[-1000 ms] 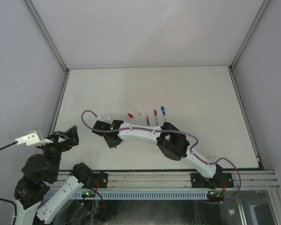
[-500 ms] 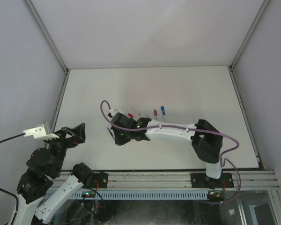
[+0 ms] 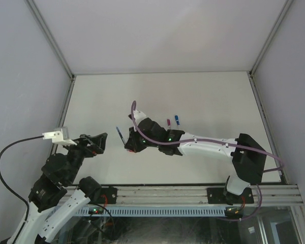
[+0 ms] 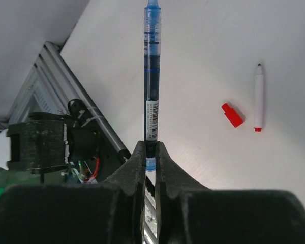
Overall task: Insert the pens into the pen caps
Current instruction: Pick up the pen from the center of the board.
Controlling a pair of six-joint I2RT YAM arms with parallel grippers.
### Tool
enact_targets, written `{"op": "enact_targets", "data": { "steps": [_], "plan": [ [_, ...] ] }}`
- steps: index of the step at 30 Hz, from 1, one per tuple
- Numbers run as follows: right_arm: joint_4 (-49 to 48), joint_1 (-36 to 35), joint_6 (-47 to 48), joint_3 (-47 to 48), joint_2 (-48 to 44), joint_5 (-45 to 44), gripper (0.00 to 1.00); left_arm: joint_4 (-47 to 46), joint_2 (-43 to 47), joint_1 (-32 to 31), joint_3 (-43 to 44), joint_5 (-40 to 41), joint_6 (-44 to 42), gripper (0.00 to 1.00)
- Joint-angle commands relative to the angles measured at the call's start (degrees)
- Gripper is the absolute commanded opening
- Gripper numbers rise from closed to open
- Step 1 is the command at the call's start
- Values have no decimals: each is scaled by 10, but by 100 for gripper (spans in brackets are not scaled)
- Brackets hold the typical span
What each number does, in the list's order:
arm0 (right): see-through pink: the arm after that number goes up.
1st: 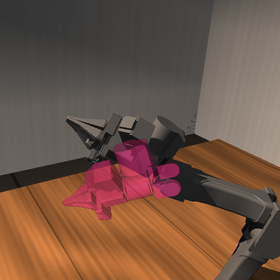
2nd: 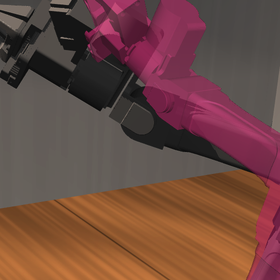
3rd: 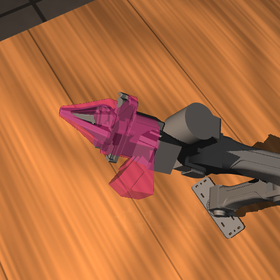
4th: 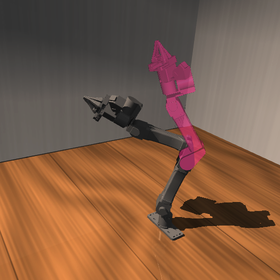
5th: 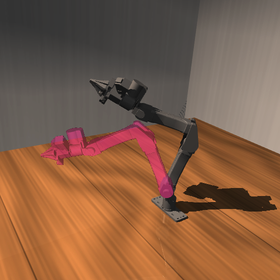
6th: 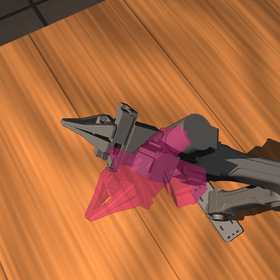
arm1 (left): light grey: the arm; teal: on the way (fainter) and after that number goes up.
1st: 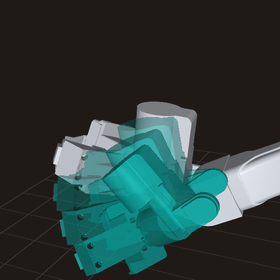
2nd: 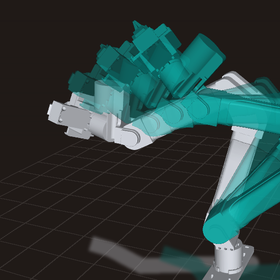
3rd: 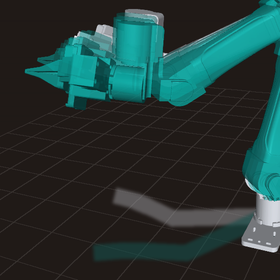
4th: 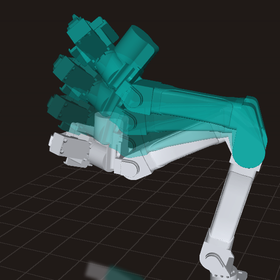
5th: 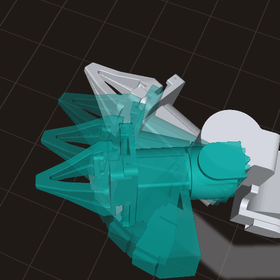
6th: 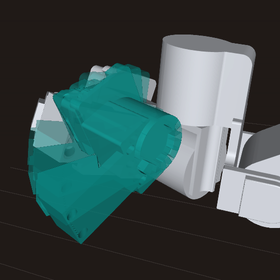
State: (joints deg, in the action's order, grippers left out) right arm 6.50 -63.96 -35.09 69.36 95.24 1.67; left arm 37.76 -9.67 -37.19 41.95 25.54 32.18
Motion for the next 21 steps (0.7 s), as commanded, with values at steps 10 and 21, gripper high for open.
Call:
{"op": "enact_targets", "data": {
  "steps": [10, 21],
  "plan": [
    [-182, -3, -9, -59, -91, 34, 0, -89, -45, 4, -34, -92, 68, 96],
    [-227, -16, 19, -97, -122, 24, 0, -144, -75, 4, -58, -166, 123, 81]
  ]
}}
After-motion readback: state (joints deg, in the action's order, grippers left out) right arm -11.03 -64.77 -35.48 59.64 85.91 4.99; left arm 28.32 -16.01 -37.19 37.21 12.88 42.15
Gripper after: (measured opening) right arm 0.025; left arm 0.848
